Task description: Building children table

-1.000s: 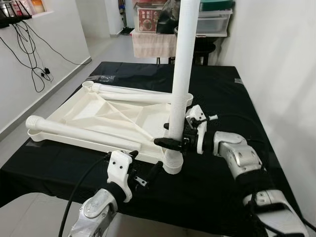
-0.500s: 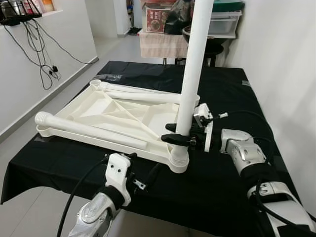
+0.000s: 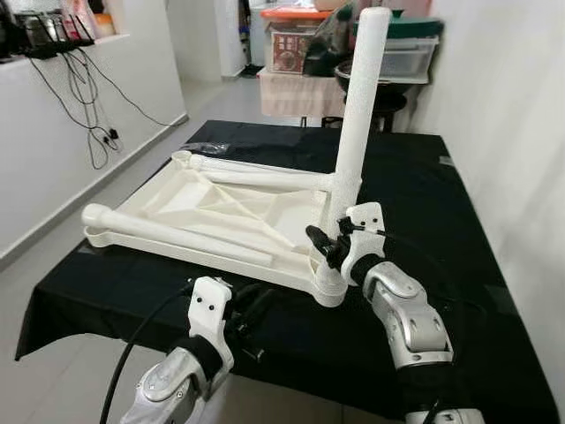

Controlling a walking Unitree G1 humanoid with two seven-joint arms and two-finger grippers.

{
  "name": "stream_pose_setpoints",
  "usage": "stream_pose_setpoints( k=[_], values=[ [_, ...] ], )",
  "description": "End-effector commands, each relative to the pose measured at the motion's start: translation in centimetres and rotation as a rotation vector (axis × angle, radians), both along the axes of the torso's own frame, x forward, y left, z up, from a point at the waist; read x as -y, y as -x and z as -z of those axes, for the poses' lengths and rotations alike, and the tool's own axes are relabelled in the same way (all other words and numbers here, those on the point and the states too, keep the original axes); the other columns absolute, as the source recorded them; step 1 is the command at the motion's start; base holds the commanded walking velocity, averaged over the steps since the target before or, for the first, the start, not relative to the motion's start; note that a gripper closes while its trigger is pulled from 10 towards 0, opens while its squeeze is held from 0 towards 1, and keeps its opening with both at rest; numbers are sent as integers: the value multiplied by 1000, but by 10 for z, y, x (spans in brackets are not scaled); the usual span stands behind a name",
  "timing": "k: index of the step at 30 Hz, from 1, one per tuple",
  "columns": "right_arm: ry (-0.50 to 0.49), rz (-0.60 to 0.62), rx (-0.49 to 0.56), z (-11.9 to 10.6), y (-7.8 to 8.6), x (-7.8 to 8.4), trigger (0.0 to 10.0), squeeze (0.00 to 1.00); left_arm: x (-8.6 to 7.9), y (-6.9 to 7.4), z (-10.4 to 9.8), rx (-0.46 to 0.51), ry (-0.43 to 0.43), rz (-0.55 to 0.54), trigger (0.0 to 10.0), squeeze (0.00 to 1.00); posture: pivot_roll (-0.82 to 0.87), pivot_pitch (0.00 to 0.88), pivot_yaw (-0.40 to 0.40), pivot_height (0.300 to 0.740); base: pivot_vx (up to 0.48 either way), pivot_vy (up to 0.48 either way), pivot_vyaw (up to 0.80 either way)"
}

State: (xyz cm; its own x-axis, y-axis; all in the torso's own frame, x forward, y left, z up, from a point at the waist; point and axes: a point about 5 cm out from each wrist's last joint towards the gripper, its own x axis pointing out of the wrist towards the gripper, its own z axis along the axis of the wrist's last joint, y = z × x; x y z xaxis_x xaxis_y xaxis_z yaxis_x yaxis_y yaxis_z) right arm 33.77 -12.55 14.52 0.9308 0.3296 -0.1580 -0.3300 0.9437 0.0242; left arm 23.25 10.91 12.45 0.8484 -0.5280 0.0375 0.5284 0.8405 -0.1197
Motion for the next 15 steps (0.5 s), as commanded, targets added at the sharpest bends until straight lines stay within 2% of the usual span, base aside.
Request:
stream_pose_setpoints(
  k=[1,4,6,7,9,10,11,12,13,14,15],
  values=[
    [13,76,-153,31,3,10,0,0,-2,-1,0,-6,-19,9,0,0,-15,0,4,740,0,0,0],
    [8,55,-161,30,2,1,0,0,-2,-2,0,-5,-20,4,0,0,-7,0,0,740,0,0,0],
    [8,55,-161,30,2,1,0,0,-2,-2,0,-5,-20,4,0,0,-7,0,0,740,0,0,0],
    [19,55,-148,26,1,-2,10000,0,-2,-2,-1,-5,-20,0,0,0,-7,0,1,740,0,0,0],
    [5,40,-127,21,0,-5,10000,0,-2,-3,-1,-3,-22,-3,0,0,-9,0,2,740,0,0,0],
    [-44,-27,-109,13,0,-11,10000,1000,-2,-3,-1,-2,-25,-6,9529,0,-7,0,3,740,0,0,0],
    [-44,-27,-109,13,0,-11,10000,1000,-2,-3,-1,-2,-25,-6,9529,0,-7,0,3,740,0,0,0],
    [-89,-125,-81,4,-1,-15,10000,1000,-2,-3,-1,-1,-27,-8,10000,0,-7,0,3,740,0,0,0],
    [-134,-245,-50,-7,-2,-19,10000,1000,-2,-4,-1,-1,-27,-10,10000,0,-5,0,0,740,0,0,0],
    [-134,-245,-50,-7,-2,-19,10000,1000,-2,-4,-1,-1,-27,-10,10000,0,-5,0,0,740,0,0,0],
    [-157,-321,-30,-13,-2,-20,10000,1000,-2,-4,-1,-2,-27,-10,10000,0,-5,0,0,740,0,0,0]
  ],
)
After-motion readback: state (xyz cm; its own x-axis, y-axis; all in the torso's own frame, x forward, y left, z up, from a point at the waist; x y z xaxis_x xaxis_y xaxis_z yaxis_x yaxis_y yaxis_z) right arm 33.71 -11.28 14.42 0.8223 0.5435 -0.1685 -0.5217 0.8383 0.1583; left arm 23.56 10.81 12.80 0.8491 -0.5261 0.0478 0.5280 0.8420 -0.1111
